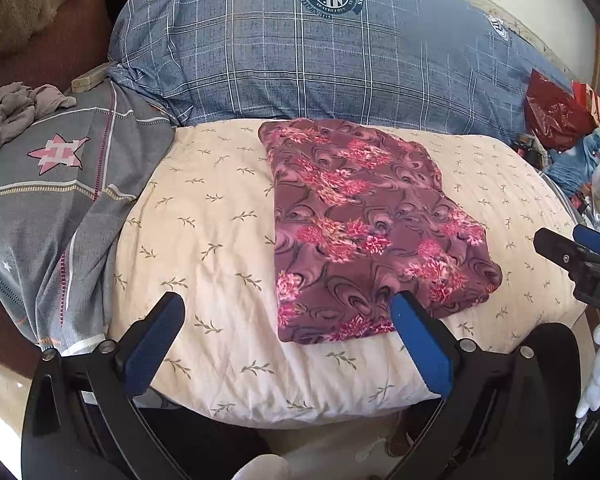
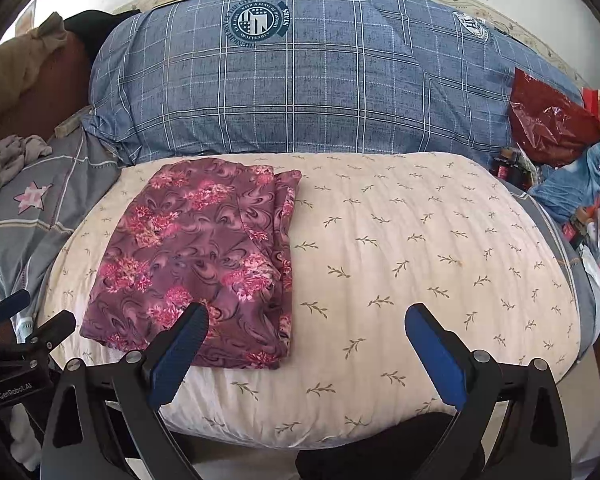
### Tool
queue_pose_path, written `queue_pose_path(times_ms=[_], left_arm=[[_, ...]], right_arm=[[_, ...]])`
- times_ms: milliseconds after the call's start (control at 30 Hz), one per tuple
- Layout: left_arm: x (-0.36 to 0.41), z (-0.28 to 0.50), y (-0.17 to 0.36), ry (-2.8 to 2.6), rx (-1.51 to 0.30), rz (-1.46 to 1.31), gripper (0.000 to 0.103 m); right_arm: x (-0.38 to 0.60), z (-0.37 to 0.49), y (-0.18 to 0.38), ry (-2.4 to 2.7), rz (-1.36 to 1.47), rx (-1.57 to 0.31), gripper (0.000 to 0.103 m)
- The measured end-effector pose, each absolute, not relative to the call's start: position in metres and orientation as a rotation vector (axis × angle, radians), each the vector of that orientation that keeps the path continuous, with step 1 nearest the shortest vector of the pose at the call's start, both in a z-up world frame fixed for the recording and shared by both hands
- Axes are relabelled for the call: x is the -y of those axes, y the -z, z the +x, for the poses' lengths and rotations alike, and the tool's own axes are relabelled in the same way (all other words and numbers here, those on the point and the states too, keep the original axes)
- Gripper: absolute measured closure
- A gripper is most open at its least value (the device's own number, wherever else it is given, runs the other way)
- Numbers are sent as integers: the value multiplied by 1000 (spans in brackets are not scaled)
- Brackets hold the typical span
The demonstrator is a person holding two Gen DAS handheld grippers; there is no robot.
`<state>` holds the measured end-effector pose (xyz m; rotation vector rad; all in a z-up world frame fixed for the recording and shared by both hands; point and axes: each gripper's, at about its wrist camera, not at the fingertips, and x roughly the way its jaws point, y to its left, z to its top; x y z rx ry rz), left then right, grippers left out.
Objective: Fold small clothes
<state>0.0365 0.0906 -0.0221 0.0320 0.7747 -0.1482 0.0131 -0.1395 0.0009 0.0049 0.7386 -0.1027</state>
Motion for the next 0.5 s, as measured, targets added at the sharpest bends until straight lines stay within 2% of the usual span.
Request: queue_pose_path(times_ms=[500], left_arm=[[-69,36,27,181,-802,34,0]], right_arm=[[144,12,-4,117,-69,-701,3]])
